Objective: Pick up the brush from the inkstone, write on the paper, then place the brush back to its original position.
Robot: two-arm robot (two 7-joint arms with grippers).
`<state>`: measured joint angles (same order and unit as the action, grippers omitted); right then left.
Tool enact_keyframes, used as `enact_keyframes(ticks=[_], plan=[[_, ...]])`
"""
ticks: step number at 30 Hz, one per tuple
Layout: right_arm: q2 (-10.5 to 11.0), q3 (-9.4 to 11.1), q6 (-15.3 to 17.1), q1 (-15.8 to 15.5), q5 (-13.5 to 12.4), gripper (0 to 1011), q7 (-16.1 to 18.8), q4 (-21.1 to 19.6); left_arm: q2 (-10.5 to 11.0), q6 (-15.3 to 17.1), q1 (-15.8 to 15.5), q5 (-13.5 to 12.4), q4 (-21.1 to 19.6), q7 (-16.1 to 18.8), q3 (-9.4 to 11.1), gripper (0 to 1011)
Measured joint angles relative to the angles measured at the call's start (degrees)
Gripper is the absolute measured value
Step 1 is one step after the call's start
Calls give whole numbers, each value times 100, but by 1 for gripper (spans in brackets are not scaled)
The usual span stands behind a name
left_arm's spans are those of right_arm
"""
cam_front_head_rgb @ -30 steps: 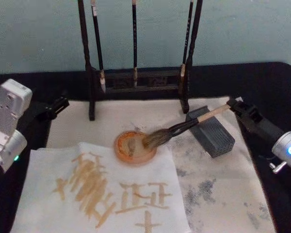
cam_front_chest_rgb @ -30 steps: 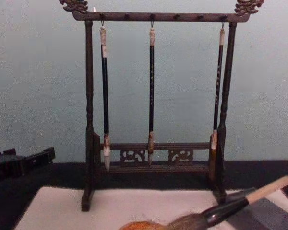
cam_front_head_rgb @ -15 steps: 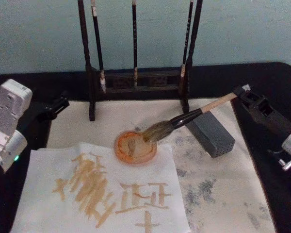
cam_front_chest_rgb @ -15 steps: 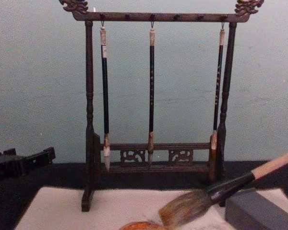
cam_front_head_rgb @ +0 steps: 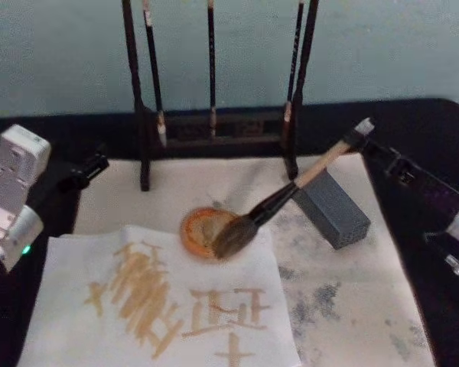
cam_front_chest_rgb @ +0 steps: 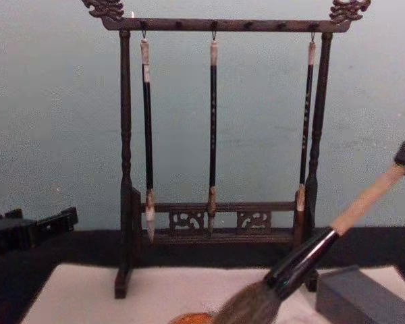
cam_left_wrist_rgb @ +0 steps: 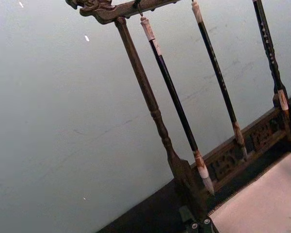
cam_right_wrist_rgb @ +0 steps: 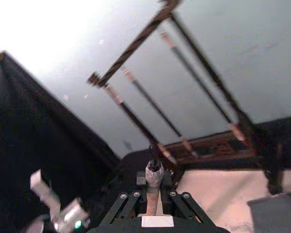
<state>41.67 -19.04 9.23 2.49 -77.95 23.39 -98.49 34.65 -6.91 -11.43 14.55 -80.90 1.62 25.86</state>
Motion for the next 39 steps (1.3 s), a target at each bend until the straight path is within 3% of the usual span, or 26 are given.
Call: enact_keyframes(ticks=[6,15,27,39], plan=[[215,-282,-234,39,623,168,-78,-413,0,0,0,0,0,0,0,1002],[261,-575,-325,222,1268,168,-142,-710,0,0,0,0,0,0,0,1002],[136,-959,-278,521,2405,168,-220,-1028,0,0,0,0,0,0,0,1002],[-119,-1281,0,914,3109,169,-7,-1078,0,0,0,0,0,0,0,1002]])
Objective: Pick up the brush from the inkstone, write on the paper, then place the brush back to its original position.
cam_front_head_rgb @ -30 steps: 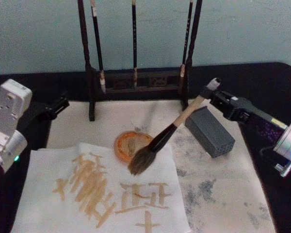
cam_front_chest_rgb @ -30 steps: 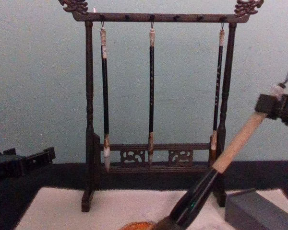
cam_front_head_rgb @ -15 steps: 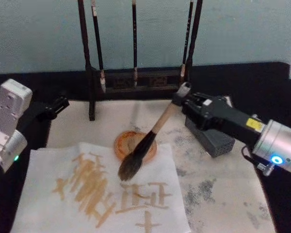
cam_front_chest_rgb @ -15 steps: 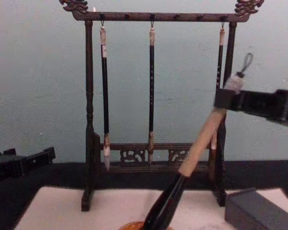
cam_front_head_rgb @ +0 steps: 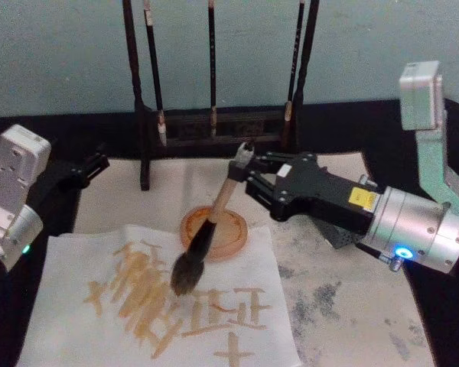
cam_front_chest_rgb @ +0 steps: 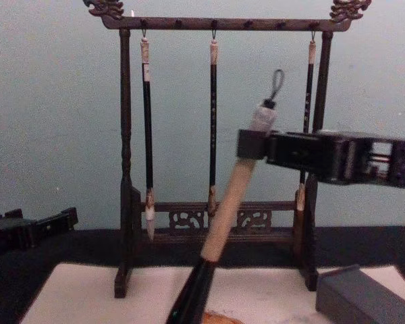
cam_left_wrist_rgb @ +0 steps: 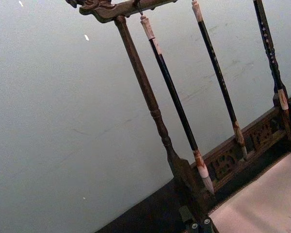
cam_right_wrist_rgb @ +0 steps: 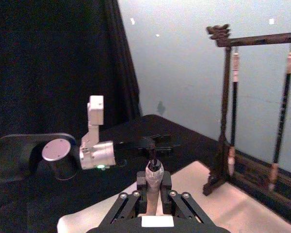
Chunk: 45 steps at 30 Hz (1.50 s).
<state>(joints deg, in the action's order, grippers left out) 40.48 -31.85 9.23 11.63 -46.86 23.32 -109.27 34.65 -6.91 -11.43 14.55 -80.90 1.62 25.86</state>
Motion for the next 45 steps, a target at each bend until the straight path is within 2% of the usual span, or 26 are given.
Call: enact_keyframes(ticks=[12,28,36,45], plan=[[-256,-73,117,99,-16,168,324,51,0,0,0,0,1,0,0,1000],[-443,-175,113,146,-17,168,379,343,0,0,0,0,0,0,0,1002],[-430,-126,131,102,-23,168,341,472,0,0,0,0,0,0,0,1002],[-221,90,104,-108,-100,168,293,479,0,0,0,0,0,0,0,1002]])
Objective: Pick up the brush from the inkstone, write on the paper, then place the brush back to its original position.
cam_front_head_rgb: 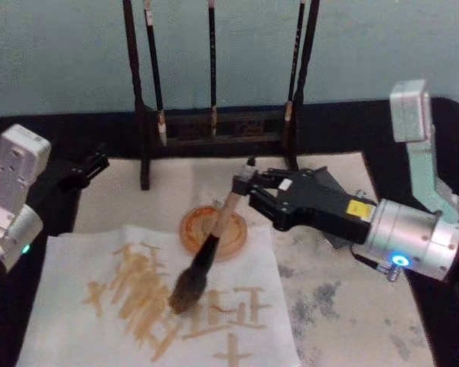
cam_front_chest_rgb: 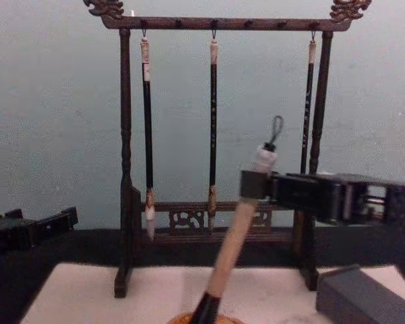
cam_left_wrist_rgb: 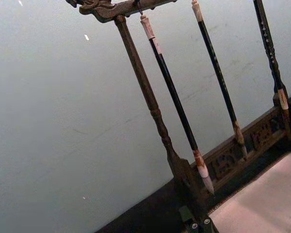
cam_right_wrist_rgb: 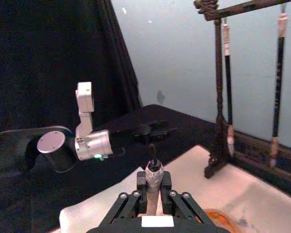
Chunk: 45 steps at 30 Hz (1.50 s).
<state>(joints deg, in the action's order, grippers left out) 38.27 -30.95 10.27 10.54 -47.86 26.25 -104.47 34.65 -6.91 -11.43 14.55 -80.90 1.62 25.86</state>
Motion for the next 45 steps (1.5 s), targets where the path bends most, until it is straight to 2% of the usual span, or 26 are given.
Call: enact_keyframes(ticks=[21,29,33,36,45], plan=[[580,752,-289,-636,-397,168,6,-330,0,0,0,0,0,0,0,1002],[683,998,-412,-763,-602,168,86,-486,0,0,0,0,0,0,0,1002],[639,986,-432,-724,-664,169,155,-546,0,0,0,0,0,0,0,1002],[546,887,-429,-623,-684,168,205,-541,0,0,0,0,0,0,0,1002],[195,404,-304,-231,-624,168,319,-185,0,0,0,0,0,0,0,1002]])
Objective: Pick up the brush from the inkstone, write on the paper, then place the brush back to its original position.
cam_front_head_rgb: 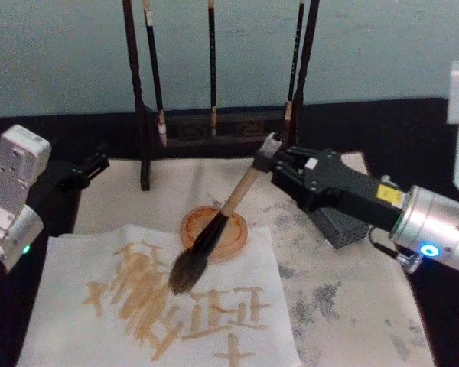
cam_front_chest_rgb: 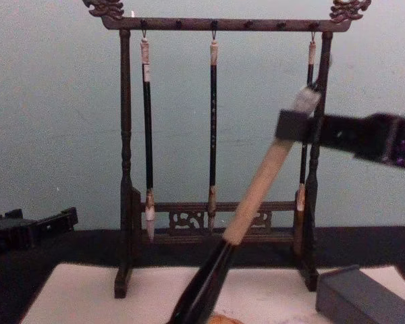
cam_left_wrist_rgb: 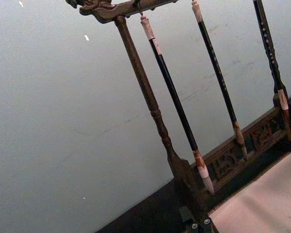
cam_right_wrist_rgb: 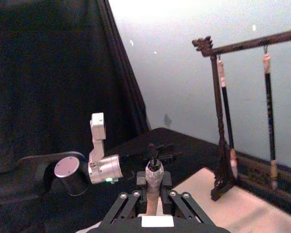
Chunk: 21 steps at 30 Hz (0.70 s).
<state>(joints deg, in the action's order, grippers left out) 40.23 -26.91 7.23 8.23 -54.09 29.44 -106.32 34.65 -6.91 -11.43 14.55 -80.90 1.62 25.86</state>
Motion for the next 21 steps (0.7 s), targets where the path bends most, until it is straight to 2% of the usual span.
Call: enact_keyframes(ticks=[11,17,21], plan=[[-279,-418,108,282,25,168,126,562,0,0,0,0,0,0,0,1002],[-229,-405,100,258,27,168,85,600,0,0,0,0,0,0,0,1002],[-122,-297,40,152,-34,168,44,565,0,1,0,0,0,0,0,1002]])
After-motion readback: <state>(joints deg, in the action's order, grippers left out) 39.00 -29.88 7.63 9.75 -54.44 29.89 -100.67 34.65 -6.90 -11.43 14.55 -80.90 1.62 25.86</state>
